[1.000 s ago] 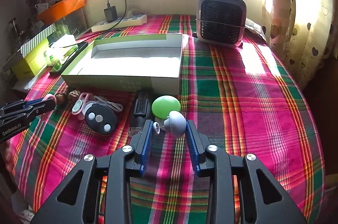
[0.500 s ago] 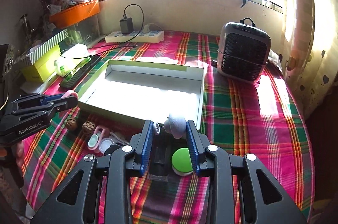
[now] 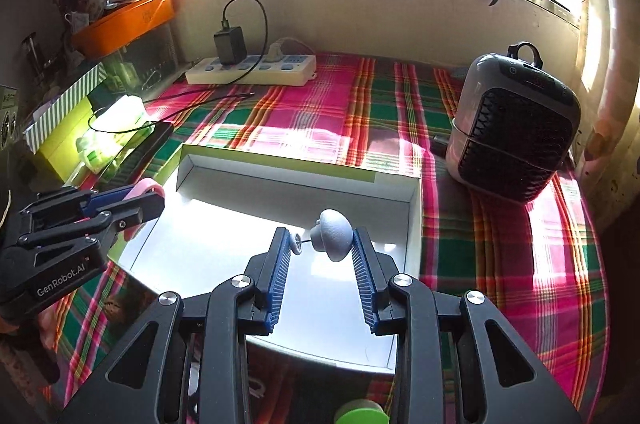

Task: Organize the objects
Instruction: 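Carry the pink clip into the white box while the right gripper carries the white knob there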

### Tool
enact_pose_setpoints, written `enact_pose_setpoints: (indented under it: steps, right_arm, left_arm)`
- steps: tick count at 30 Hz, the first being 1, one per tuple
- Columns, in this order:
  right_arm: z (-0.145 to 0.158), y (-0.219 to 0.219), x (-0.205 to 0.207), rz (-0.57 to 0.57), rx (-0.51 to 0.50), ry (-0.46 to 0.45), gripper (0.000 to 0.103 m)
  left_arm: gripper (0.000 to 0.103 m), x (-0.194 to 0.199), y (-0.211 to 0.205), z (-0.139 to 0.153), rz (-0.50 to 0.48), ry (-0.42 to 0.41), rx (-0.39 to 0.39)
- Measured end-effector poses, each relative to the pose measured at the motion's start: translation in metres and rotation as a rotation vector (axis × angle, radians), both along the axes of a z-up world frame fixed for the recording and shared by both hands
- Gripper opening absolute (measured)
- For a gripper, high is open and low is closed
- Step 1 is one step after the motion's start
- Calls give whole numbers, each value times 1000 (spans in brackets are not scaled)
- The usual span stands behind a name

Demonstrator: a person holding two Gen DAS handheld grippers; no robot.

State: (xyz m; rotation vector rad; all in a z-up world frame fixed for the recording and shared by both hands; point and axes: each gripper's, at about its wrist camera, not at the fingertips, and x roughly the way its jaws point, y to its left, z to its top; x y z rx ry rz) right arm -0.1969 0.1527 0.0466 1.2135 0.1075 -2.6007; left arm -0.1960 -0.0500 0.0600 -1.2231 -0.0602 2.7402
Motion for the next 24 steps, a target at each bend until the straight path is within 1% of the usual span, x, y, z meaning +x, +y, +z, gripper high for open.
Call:
enact_pose_setpoints:
  steps: [2,8,13,18,21,24]
  right_arm:
    - [-7,-2,-11,0,10,-24,33]
    - [-20,-5,-38,-17,15,-73,33]
    - [-25,-9,-52,-21,36,-86,33]
    - [-31,-11,-62,-27,44,-101,33]
    - [-33,-13,-64,-28,55,-94,33]
    - [-34,-15,-65,-26,69,-95,33]
  left_arm:
    - [16,-9,2,-4,-9,-3,-16]
    - [16,-36,2,-19,-5,-54,-24]
    - [16,-52,0,-32,-2,-89,-29]
    - [16,-61,2,-38,-8,-101,-36]
    - [16,-64,1,-40,-6,-106,-26]
    - [16,-67,1,-43,-4,-112,-37]
